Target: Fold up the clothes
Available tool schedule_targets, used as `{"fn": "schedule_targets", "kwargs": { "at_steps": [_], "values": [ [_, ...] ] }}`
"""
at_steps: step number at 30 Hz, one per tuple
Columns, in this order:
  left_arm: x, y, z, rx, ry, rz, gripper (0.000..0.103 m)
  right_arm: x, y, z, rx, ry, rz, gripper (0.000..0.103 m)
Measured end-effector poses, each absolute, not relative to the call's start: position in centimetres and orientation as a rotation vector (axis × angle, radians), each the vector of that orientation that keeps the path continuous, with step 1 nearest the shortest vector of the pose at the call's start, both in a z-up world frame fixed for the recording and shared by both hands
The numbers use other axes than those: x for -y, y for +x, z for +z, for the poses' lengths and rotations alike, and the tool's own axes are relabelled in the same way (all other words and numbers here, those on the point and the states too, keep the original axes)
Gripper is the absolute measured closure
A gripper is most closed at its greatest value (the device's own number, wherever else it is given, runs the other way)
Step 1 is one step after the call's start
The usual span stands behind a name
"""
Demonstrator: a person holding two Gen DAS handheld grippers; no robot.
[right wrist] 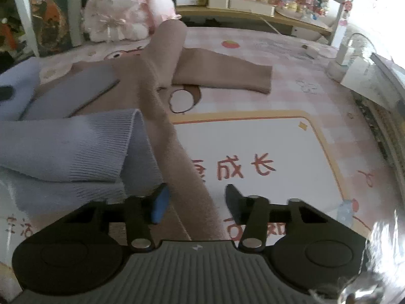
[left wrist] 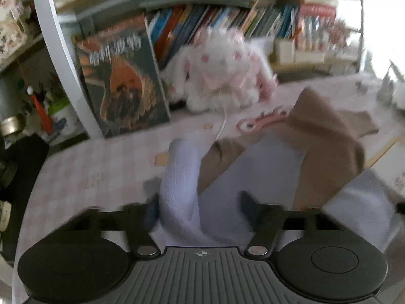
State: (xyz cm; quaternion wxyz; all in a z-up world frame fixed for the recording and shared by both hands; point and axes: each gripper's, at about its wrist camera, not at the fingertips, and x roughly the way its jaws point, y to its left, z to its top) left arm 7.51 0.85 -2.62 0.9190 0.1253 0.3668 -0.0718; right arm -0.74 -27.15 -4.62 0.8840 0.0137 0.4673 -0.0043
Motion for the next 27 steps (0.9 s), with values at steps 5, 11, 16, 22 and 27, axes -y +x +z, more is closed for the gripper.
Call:
{"fn": "schedule_targets", "kwargs": {
  "at_steps": [5,11,16,22,27],
  "values": [
    [-3.6,7.7,-1.7,-0.702,0.134,-0.087,0.092,26.8,-0.6,-4.5,-0.988,-0.006,0.032,0.093],
    [-9.4,5.6,0.3,-0.533,-0.066,-0.056,0.089,26.8,-0.8,-4.6,-0.979,0.008,0.021,0.094],
    [-14.4,8.5,-4.7,-0.833,-0.181,0.172,0.085,26.3,-0.8,-4.6,-0.978,0.028,0.052,0.094],
    [-11.8,8.3,-5.8,-0.831,0.101,0.184,0.081,25.2,-0.4,-4.6,-0.983,-0.022,0.069,0.097],
    [-11.4,8.3,-5.8,-0.822,0.113,0.165,0.082,26.0,-0.4,-4.7,-0.981,-0.002,0.067,0.097]
  ]
}}
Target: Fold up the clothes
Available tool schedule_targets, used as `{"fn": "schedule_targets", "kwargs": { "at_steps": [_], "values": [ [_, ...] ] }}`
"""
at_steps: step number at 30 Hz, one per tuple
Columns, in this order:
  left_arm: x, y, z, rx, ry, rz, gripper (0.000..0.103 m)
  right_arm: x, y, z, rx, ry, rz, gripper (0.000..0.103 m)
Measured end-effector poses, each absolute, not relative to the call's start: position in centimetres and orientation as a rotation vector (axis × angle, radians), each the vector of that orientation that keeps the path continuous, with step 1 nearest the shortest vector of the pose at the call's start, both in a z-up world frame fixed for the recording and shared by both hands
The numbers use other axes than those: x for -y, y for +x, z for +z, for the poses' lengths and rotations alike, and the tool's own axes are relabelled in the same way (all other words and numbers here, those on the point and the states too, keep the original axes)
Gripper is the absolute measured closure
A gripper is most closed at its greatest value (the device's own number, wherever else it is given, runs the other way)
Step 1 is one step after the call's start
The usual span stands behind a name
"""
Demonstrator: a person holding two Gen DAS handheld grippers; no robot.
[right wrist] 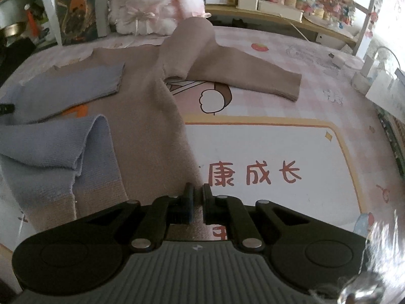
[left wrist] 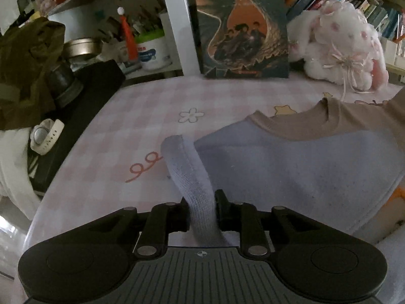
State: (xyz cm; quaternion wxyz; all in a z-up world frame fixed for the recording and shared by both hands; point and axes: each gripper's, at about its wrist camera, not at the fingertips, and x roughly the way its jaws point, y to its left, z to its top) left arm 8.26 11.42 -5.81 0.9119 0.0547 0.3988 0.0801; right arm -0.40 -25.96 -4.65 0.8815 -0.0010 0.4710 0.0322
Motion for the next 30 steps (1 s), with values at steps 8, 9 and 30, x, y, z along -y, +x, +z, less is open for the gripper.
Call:
{"fn": "schedule_targets", "kwargs": {
  "at_steps": [8,9,30],
  "values": [
    [-6.7,8.8,-6.1,-0.78,0.162,0.012,0.081,29.5,-0.7,-4.7,-0.97,-0.035,-0.056,0.098],
    [-6.6,9.2,-6.0,-0.783,0.155,0.014,0.081,29.9,-0.7,-4.7,-0.971,-0.035,-0.061,0.098],
    [-8.4,5.5,-2.7,-0.782,0.271,0.229,0.044,28.8,0.6,-3.0,-0.896,0.056,0.296,0.075]
  ]
}}
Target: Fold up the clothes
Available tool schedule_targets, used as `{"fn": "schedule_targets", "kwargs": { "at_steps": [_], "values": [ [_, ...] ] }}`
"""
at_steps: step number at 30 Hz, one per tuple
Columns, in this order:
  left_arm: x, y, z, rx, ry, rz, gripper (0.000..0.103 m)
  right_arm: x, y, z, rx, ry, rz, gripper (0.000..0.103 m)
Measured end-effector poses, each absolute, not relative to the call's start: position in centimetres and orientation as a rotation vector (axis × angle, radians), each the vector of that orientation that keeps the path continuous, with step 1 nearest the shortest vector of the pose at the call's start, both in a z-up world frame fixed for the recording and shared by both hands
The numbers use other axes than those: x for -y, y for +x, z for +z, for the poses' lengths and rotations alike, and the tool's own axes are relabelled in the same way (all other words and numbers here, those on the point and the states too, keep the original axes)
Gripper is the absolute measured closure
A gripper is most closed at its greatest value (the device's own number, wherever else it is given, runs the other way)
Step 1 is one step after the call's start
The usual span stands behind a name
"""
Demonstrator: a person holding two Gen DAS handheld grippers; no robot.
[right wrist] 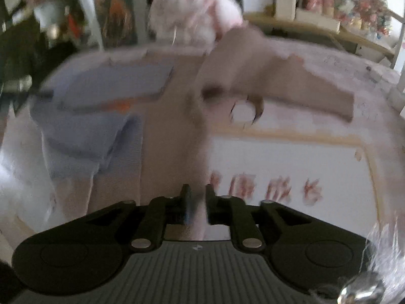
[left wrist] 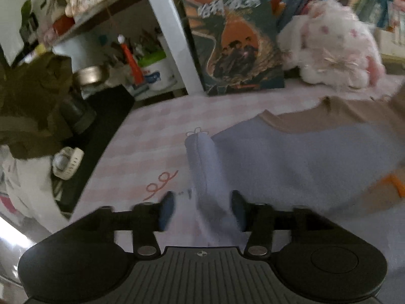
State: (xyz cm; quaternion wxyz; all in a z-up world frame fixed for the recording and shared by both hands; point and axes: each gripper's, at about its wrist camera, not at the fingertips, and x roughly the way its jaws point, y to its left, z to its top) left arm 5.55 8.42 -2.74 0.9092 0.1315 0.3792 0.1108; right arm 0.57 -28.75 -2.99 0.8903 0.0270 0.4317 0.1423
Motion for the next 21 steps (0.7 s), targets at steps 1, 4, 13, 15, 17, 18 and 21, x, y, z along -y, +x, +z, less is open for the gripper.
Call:
{"fn": "schedule_targets", "kwargs": {
  "at_steps": [1,4,13,15,17,18,21],
  "values": [
    [-8.0,4.7,-2.7,-0.78,0.281,0.231,0.044,29.6,1.2,-2.5,-0.87,0.063,0.275,0.067],
    [-6.7,2.9,-2.7,-0.782,0.246,0.211,0.042,31.9,4.4,-1.9,-0.827,0.019,0.187,0.067],
    [-3.9,1.7,-3.8,-0.829,0.174,0.207,0.041,34.1,16.5,-4.5,-0.839,-0.045,0.044,0.069],
    [-3.9,1.9,-3.8,-0.837,0.164,0.211,0.041,33.8,17.0,-5.4,-0.864,-0.061,0.05,0.069],
    [-4.0,2.0,-3.9,-0.847,0.155,0.214,0.041,34.0,17.0,-6.1,-0.873,-0.059,0.061,0.07],
    [-3.9,2.1,-3.9,-0.85,0.157,0.215,0.041,34.2,16.9,-6.2,-0.879,-0.053,0.066,0.07],
    [-3.0,2.2,-3.9,-0.851,0.179,0.192,0.041,35.5,16.5,-5.9,-0.913,-0.054,0.047,0.07]
  ]
}}
